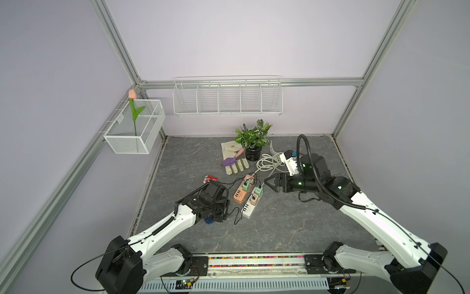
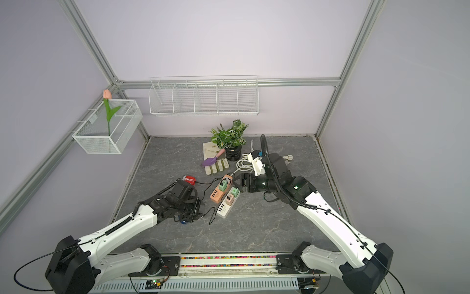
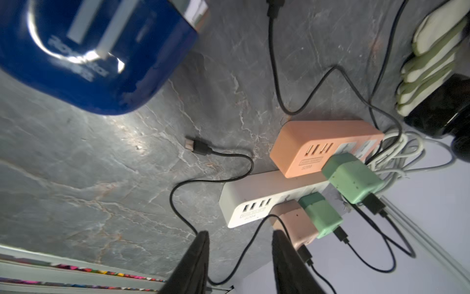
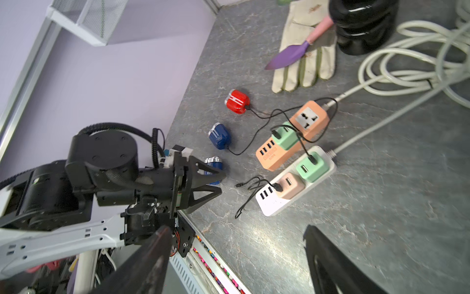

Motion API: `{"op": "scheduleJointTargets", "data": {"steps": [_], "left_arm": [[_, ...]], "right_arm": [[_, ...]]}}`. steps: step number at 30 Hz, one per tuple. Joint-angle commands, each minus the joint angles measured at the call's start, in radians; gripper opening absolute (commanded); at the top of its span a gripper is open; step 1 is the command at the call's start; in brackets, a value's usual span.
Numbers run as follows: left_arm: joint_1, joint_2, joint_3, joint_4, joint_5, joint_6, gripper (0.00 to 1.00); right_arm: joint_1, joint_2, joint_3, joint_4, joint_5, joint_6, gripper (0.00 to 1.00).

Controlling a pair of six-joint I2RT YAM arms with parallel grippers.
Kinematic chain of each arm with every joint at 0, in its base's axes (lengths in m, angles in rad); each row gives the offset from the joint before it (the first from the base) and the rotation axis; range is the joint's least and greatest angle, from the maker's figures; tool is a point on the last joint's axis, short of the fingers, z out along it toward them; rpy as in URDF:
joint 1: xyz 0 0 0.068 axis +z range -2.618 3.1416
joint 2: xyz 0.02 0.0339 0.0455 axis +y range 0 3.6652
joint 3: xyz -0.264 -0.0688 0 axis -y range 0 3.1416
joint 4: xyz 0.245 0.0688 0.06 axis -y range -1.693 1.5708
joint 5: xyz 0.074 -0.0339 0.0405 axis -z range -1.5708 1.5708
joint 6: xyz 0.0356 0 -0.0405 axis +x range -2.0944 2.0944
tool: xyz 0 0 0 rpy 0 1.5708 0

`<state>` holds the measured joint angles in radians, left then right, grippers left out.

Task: Charge the electric shaver
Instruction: Insert the plug into the socket, then pick up the charging cable from the center of the board.

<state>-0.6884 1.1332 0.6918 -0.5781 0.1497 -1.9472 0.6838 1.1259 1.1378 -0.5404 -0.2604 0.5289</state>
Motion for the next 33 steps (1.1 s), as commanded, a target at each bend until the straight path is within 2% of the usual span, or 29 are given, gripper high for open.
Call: {"op": "scheduleJointTargets", "data": {"steps": [1,4,9,27,29,32,33], "left_arm": [[-0.007,0.004,-0.042,0.077,-0.023,-0.377,0.44],[-0.014,0.012,-0.079,0.130,-0.061,-0.471,0.45],[-0.017,0.058,-0.081,0.107,-0.049,-0.524,0.45],[-0.023,0.232,-0.086,0.155,-0.042,-0.567,0.40],[-0.022,0.248,-0.070,0.132,-0.050,-0.566,0.36],[-0.019,0.267,-0.028,0.033,-0.070,-0.561,0.20],[-0.019,0.280,-0.015,0.003,-0.081,-0.561,0.19]], "right_arm": [[0.022,-0.022,-0.044,0.107,-0.036,-0.074,0.84],[0.022,-0.039,-0.066,0.128,-0.027,-0.066,0.84],[0.022,-0.049,-0.073,0.115,-0.015,-0.075,0.84],[0.023,-0.049,-0.085,0.105,0.022,-0.072,0.84],[0.022,-0.051,-0.088,0.105,0.027,-0.070,0.84],[0.021,-0.053,-0.090,0.106,0.031,-0.067,0.84],[0.021,-0.053,-0.091,0.107,0.031,-0.067,0.84]]}}
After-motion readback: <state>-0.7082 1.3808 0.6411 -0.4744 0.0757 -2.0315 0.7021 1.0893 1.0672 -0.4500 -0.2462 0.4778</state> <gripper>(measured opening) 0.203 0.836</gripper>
